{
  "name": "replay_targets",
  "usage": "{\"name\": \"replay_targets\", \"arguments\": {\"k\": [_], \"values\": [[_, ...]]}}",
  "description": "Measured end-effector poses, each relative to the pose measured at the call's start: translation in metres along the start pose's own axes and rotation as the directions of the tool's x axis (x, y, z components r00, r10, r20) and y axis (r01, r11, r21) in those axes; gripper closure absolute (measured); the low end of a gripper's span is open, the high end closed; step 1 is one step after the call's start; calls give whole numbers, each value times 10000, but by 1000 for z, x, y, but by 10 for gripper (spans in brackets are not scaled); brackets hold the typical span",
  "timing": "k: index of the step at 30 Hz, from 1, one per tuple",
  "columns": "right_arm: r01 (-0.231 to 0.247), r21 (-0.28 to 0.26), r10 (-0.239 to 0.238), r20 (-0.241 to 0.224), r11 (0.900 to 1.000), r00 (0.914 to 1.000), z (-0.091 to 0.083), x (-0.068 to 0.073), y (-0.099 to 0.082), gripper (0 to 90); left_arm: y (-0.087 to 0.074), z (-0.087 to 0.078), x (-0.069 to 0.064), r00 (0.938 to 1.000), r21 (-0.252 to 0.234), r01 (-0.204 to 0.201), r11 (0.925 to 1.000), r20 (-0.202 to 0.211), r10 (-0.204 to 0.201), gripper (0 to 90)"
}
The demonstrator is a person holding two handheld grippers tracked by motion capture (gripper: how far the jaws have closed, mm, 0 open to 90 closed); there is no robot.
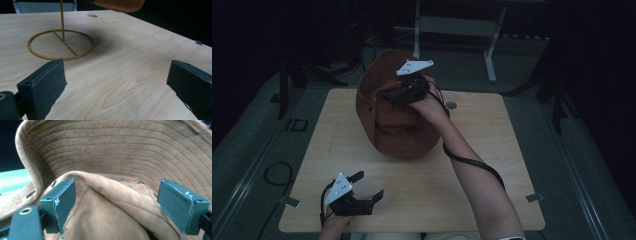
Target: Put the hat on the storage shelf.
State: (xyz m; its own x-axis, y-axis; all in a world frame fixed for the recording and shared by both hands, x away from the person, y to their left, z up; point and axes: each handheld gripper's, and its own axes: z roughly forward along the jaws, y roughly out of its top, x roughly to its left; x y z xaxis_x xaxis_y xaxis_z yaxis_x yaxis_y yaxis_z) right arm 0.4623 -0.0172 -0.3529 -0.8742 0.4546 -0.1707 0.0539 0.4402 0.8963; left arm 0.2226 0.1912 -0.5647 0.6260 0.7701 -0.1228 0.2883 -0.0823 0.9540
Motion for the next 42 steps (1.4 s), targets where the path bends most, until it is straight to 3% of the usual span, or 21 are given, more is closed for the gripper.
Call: {"name": "replay_targets", "arguments": {"k": [7,12,22,34,42], "values": [[-381,-251,379,-86,9990,9992,-23,-1,-17,152,-2,1,1,9999,37,35,10000,-131,-34,26],[-243,-299,235,-258,9993,9994,-42,3,-29,148,-3,2,1,9998,117,-54,9999,-175,56,26],[-554,-275,537,-581,9981,9969,-74,10,-58,148,-4,2,1,9996,233,-129,9996,-249,135,26],[-1068,-226,1050,-713,9940,9919,-99,15,-114,150,-6,5,-1,9990,377,-365,9986,-258,375,26],[-1123,19,1123,-422,9937,9928,-113,25,-162,152,-6,5,0,9984,396,-402,9984,-380,417,26]]}}
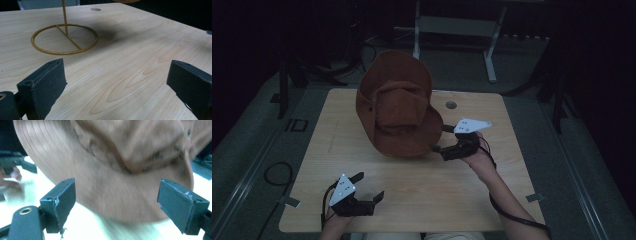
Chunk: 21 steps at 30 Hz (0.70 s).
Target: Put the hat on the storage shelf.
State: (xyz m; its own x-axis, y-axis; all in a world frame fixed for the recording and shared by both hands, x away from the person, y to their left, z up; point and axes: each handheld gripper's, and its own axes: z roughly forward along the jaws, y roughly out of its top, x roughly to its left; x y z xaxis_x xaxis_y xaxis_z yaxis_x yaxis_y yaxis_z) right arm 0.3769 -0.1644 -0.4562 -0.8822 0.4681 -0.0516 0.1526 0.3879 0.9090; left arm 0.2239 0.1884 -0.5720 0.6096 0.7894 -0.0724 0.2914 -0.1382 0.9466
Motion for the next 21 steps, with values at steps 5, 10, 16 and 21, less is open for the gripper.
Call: {"name": "replay_targets", "arguments": {"k": [5,10,16,21], "values": [[-293,262,294,-46,9992,9996,-3,2,-32,152,0,1,-1,10000,29,6,10000,23,-7,26],[-530,419,546,-367,9977,9978,-10,8,-63,151,0,1,-1,10000,45,20,10000,25,-20,26],[-793,721,824,-411,9942,9958,-21,12,-89,151,0,1,-1,10000,71,22,10000,36,-23,26],[-1046,817,1083,-425,9912,9932,-28,14,-106,151,0,2,-1,10000,125,-42,9999,29,41,26]]}}
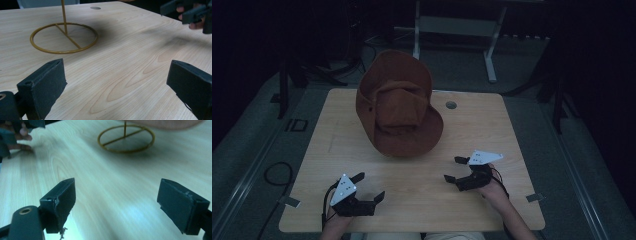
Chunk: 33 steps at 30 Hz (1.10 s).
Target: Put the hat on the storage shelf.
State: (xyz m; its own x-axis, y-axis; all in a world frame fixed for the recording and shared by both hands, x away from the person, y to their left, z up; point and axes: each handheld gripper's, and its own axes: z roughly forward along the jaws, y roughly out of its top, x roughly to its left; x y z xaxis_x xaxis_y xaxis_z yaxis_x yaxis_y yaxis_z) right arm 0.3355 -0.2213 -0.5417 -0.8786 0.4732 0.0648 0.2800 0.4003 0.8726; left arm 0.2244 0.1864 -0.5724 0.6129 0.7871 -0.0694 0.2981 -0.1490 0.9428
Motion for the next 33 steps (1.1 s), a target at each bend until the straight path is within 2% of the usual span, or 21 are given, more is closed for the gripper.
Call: {"name": "replay_targets", "arguments": {"k": [5,15,20,26,29,33], "values": [[70,482,-79,177,9988,9998,-7,3,-20,145,0,0,-1,10000,-64,-20,10000,24,21,26],[-211,475,197,305,9986,9993,-28,3,-42,145,0,0,-1,10000,-24,-67,10000,22,67,26],[-127,402,100,657,9991,9978,-41,2,-50,145,0,-1,-1,10000,-55,-65,10000,4,65,26],[-327,370,286,1063,9988,9939,-55,-5,-58,145,0,0,0,9999,-6,-94,10000,-38,94,26],[-429,361,386,1140,9984,9927,-57,-7,-61,145,0,0,0,10000,-8,-79,10000,-44,79,26],[-297,496,237,1182,9983,9927,-55,-7,-61,145,-1,0,0,10000,1,-70,10000,-42,70,26]]}}
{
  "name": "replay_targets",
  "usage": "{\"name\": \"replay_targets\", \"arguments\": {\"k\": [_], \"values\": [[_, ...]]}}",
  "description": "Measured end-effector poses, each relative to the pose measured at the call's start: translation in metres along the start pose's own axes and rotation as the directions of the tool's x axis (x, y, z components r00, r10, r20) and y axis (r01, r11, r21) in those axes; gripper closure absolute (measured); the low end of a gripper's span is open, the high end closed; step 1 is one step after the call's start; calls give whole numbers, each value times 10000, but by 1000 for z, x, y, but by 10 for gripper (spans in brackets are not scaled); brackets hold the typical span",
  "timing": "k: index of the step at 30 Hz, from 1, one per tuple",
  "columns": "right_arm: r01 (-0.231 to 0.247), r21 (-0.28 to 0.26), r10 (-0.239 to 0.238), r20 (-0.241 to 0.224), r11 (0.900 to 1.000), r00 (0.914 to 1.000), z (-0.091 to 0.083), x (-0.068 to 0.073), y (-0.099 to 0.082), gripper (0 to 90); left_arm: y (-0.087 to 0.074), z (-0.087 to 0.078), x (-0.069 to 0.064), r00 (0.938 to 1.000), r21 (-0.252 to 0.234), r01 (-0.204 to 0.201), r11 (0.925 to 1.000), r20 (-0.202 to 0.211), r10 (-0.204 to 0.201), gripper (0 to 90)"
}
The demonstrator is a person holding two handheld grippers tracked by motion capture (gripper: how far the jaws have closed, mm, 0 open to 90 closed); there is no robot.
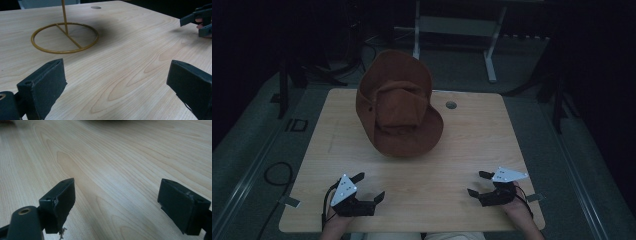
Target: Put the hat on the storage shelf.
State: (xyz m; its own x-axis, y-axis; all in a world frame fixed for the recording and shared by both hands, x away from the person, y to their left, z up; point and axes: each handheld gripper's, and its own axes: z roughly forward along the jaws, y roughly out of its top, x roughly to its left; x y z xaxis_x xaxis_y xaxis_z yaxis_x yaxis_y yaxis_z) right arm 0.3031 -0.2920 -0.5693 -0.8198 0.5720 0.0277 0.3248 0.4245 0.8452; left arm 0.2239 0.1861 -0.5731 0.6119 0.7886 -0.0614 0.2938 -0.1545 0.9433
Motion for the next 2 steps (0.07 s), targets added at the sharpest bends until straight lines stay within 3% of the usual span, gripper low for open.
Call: {"name": "replay_targets", "arguments": {"k": [2], "values": [[40,36,-40,-16,10000,10000,1,0,0,145,0,0,0,10000,25,-24,10000,-5,24,26]]}}
